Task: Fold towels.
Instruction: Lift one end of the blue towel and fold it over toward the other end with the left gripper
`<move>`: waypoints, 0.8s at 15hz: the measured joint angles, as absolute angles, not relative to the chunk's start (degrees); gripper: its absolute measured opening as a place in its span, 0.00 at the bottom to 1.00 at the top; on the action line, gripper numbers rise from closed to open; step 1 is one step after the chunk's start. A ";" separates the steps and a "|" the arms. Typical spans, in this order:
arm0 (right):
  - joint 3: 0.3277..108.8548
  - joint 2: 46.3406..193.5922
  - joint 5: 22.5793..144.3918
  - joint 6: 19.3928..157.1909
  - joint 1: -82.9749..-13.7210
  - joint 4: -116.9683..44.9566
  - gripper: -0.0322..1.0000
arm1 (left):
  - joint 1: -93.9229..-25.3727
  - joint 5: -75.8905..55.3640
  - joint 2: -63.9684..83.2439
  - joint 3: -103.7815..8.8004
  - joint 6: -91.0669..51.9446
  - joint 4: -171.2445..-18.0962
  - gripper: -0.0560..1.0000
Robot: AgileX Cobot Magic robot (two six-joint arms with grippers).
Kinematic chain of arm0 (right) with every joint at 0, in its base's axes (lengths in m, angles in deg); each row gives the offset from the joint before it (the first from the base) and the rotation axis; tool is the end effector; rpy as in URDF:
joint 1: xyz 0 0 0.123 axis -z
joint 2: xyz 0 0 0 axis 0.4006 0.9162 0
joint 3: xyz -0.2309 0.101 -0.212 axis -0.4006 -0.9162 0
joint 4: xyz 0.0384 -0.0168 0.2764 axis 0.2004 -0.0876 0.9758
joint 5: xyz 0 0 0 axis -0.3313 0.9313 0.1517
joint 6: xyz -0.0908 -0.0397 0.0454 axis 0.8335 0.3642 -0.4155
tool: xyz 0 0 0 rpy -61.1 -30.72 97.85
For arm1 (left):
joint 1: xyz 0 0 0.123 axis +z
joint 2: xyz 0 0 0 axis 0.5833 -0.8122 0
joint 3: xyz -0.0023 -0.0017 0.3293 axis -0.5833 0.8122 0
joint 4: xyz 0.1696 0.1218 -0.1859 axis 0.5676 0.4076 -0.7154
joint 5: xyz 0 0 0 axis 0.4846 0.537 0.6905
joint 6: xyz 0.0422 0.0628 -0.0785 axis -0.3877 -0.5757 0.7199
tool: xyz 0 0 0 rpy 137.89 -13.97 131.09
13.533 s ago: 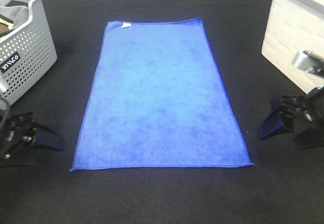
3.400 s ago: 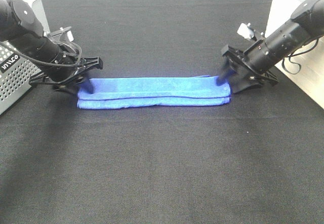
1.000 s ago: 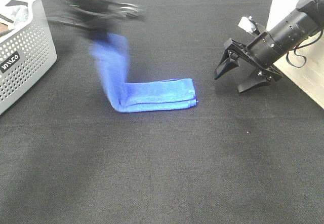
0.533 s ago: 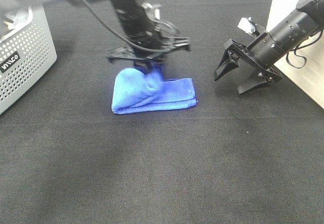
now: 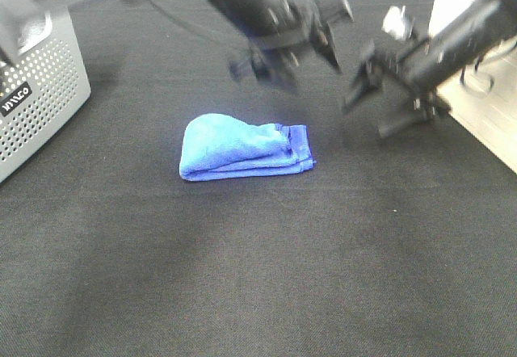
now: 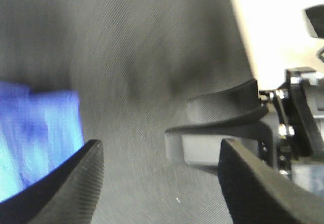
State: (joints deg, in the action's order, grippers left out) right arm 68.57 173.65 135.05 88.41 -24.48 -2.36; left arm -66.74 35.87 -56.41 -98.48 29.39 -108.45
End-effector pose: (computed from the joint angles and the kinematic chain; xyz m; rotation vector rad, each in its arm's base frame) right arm 0.4960 0.0706 0.1614 -0.0829 2.8538 0.9120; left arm 0.5092 -0.3514 0.2309 0.1210 2.5981 -0.8976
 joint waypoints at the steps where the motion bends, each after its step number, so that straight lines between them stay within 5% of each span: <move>1: 68.57 173.08 136.37 88.46 -24.53 0.33 0.79 | -65.36 36.56 -54.92 -98.77 28.31 -106.50 0.64; 7: 68.57 172.91 137.92 94.59 -34.56 16.09 0.79 | -55.17 42.98 -51.36 -98.82 27.73 -97.10 0.64; 12: 68.57 175.31 135.28 103.13 -41.67 30.24 0.79 | -53.68 43.32 -51.36 -98.82 27.73 -96.36 0.64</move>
